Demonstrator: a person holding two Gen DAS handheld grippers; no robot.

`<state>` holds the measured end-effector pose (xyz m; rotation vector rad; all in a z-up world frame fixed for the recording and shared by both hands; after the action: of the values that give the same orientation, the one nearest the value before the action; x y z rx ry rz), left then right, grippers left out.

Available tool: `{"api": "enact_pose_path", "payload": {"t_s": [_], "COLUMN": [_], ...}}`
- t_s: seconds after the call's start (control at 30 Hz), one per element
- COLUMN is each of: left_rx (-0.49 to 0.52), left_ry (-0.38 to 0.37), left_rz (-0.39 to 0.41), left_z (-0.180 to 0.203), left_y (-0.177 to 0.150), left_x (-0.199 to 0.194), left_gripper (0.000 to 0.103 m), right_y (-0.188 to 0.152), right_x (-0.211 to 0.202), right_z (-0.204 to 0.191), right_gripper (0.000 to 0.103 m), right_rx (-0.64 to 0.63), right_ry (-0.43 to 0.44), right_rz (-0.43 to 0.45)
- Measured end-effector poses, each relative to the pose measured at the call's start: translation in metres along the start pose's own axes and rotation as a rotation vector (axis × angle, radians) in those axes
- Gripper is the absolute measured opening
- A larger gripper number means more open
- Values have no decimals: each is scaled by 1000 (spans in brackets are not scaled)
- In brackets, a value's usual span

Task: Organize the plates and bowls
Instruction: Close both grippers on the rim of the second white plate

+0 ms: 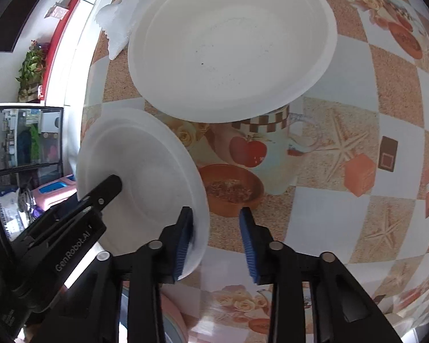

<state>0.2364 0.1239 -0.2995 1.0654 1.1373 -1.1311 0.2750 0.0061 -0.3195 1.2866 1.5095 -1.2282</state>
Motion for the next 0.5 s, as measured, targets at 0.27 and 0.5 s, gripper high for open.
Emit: {"api": "enact_pose_path", "payload": {"t_s": [0.27,0.5], "left_rx": [107,211], "left_ry": [0,-11], "left_rz": [-45,-89], "left_z": [46,101], "left_y": [-29,-83], "left_x": [7,14], "left_gripper": [28,28], "right_y": [-15,-55], "right_x": [-5,-12], "right_z": [24,76], "right_gripper": [14,15], "right_rx": [-11,13], "right_ry": [-4,-44], "right_rz": [-20,-46]}}
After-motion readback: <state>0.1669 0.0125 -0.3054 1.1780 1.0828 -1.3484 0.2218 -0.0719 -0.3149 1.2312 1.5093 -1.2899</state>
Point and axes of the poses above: each gripper's, at about its wrist camera, not at the fingertips, and x roughly the way its jaws point, z to its right, y to its top, the point moved 4 cm from there along x, roughly the way its jaws point, and after that the axes turned 8 degrees about -y, right-handed, at the moved point
